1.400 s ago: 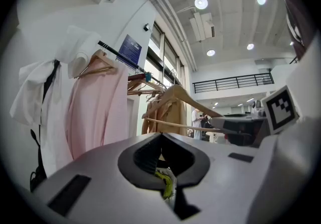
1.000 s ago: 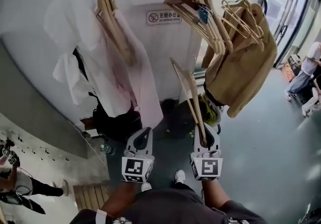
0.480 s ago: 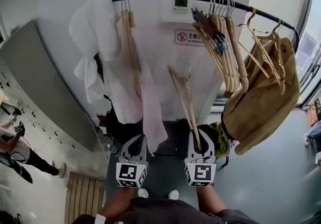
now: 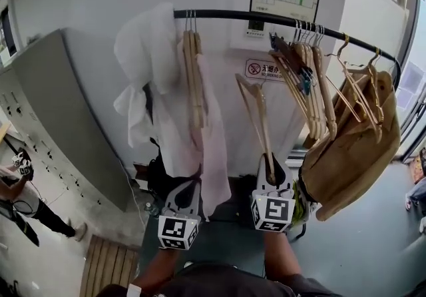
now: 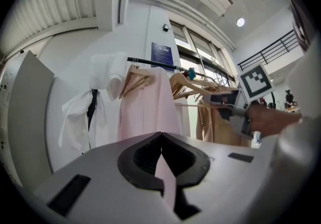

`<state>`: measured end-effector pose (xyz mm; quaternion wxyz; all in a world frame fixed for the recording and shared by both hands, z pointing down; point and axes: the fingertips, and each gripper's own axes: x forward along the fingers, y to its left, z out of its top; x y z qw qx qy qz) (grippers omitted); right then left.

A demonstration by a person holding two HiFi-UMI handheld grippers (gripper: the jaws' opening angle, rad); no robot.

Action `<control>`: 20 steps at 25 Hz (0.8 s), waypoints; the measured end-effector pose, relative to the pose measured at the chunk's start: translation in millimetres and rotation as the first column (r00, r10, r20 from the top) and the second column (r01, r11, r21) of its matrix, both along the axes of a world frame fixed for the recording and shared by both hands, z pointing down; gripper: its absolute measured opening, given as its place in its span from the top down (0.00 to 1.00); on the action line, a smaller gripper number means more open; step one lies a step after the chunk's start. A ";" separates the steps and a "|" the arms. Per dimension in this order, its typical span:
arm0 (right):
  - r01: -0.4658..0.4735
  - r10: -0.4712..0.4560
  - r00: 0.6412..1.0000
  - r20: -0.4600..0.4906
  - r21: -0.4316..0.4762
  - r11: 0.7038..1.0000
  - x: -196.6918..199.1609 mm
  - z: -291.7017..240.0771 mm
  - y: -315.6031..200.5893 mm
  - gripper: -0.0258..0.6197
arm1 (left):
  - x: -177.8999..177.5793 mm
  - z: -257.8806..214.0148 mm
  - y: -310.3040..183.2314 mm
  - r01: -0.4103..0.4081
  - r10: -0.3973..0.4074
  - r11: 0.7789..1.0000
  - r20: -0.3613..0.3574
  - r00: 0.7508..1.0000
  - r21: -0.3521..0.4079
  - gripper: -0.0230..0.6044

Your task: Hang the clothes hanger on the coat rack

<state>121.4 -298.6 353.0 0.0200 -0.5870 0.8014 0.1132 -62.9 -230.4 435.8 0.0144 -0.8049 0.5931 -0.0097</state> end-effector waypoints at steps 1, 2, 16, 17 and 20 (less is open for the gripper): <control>-0.001 0.001 1.000 -0.003 0.013 1.000 -4.2 -12.1 -5.9 0.87 | -1.6 0.9 -1.2 -0.004 0.004 1.000 -0.004 1.000 -0.005 0.95; -0.001 0.001 1.000 -0.006 0.023 1.000 -8.2 -24.1 -11.7 0.87 | -2.7 2.0 -1.8 -0.008 0.008 1.000 -0.009 1.000 -0.010 0.95; -0.015 0.015 1.000 -0.026 0.019 1.000 -46.7 -137.1 -103.9 0.87 | -24.3 13.6 5.6 -0.003 0.003 1.000 -0.026 1.000 -0.027 0.95; -0.012 0.012 1.000 -0.028 -0.001 1.000 -48.0 -134.0 -108.0 0.87 | -26.8 13.0 6.2 0.001 -0.002 1.000 -0.026 1.000 -0.026 0.95; -0.005 0.004 1.000 -0.018 -0.058 0.998 -49.6 -122.3 -116.9 0.87 | -32.7 13.1 8.3 0.009 -0.010 1.000 -0.020 1.000 -0.028 0.95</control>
